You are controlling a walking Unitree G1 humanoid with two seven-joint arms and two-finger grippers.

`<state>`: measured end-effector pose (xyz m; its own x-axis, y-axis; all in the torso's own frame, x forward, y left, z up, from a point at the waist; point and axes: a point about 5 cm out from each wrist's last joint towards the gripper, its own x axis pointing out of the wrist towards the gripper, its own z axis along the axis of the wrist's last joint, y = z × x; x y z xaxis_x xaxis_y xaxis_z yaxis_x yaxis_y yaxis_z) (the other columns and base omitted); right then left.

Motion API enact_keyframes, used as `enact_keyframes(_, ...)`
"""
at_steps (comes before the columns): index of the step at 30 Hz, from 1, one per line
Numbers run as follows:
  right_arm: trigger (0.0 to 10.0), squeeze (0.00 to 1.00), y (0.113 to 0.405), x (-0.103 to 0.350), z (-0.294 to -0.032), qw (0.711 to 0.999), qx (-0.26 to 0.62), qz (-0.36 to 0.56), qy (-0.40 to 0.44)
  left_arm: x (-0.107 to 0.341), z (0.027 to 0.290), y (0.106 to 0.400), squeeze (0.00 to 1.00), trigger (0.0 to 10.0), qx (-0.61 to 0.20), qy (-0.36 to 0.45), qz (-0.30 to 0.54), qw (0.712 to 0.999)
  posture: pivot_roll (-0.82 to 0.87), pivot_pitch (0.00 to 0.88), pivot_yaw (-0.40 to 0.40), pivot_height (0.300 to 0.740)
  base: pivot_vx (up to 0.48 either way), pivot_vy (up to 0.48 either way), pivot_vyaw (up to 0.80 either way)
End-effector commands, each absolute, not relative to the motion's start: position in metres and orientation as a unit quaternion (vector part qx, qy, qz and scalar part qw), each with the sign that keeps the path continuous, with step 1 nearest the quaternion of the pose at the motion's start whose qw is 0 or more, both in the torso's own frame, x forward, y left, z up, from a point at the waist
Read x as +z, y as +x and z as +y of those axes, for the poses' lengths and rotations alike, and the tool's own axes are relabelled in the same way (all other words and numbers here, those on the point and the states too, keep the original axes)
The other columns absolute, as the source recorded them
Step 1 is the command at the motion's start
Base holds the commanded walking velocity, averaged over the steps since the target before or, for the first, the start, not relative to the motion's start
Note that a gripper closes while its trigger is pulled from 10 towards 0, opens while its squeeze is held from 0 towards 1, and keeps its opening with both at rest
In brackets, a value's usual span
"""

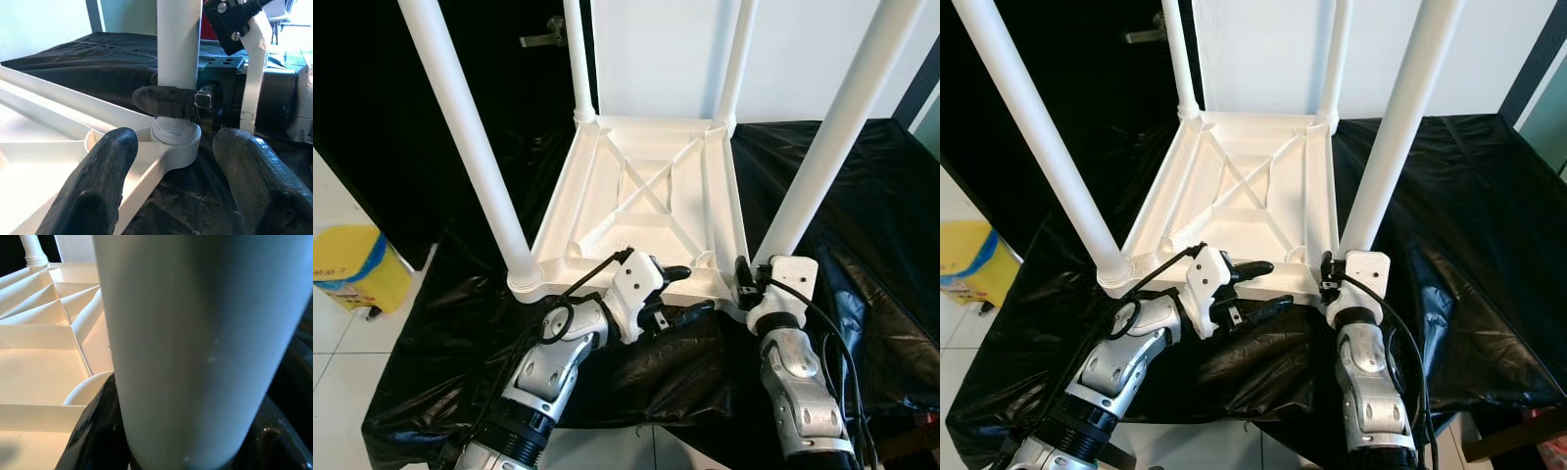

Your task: Building children table

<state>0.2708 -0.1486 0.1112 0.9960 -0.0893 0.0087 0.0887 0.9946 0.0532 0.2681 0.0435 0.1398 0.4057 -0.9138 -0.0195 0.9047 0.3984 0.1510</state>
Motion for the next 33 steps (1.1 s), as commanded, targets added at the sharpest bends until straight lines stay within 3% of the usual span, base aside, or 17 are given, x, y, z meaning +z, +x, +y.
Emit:
enact_keyframes(1,10.0,0.00,0.269,0.097,-0.139,0.998,-0.033,0.038,0.042,0.141,0.044,0.268,0.00,10.0,-0.530,0.065,-0.033,0.845,-0.18,0.046,0.010,0.740,0.000,0.000,0.00)
enact_keyframes(10,10.0,0.00,0.267,0.102,-0.133,0.998,-0.051,0.035,0.032,0.144,0.045,0.271,0.00,10.0,-0.524,0.062,-0.037,0.849,-0.18,0.057,0.018,0.740,0.000,0.000,0.00)
enact_keyframes(11,10.0,0.93,0.268,0.104,-0.132,0.998,-0.050,0.029,0.033,0.145,0.045,0.271,0.00,10.0,-0.524,0.062,-0.038,0.849,-0.18,0.057,0.018,0.740,0.000,0.000,0.00)
enact_keyframes(13,10.0,0.93,0.268,0.105,-0.132,0.998,-0.049,0.025,0.034,0.145,0.045,0.272,0.00,10.0,-0.524,0.061,-0.038,0.849,-0.18,0.057,0.018,0.740,0.000,0.000,0.00)
enact_keyframes(14,10.0,1.00,0.268,0.107,-0.133,0.998,-0.048,0.017,0.031,0.145,0.045,0.272,0.00,10.0,-0.523,0.061,-0.038,0.849,-0.18,0.057,0.017,0.740,0.000,0.000,0.00)
enact_keyframes(21,10.0,1.00,0.268,0.112,-0.136,0.999,-0.044,0.001,0.026,0.146,0.046,0.273,0.00,10.0,-0.521,0.061,-0.039,0.851,-0.18,0.057,0.017,0.740,0.000,0.000,0.00)
enact_keyframes(27,10.0,1.00,0.262,0.125,-0.154,0.998,0.035,-0.045,0.033,0.148,0.050,0.273,0.00,10.0,-0.515,0.063,-0.040,0.854,-0.17,0.055,0.015,0.740,0.000,0.000,0.00)
enact_keyframes(28,10.0,0.71,0.260,0.128,-0.160,0.995,0.079,-0.047,0.032,0.148,0.050,0.273,0.00,10.0,-0.515,0.063,-0.040,0.854,-0.17,0.055,0.016,0.740,0.000,0.000,0.00)
enact_keyframes(30,10.0,0.71,0.260,0.128,-0.160,0.995,0.079,-0.047,0.032,0.148,0.050,0.273,0.00,10.0,-0.515,0.063,-0.040,0.854,-0.17,0.055,0.016,0.740,0.000,0.000,0.00)
enact_keyframes(31,10.0,0.00,0.257,0.130,-0.167,0.991,0.125,-0.046,0.021,0.148,0.050,0.273,0.00,10.0,-0.516,0.063,-0.039,0.853,-0.17,0.054,0.021,0.740,0.000,0.000,0.00)
enact_keyframes(33,10.0,0.00,0.256,0.132,-0.173,0.986,0.163,-0.044,0.012,0.148,0.050,0.273,0.00,10.0,-0.517,0.063,-0.039,0.853,-0.17,0.055,0.022,0.740,0.000,0.000,0.00)
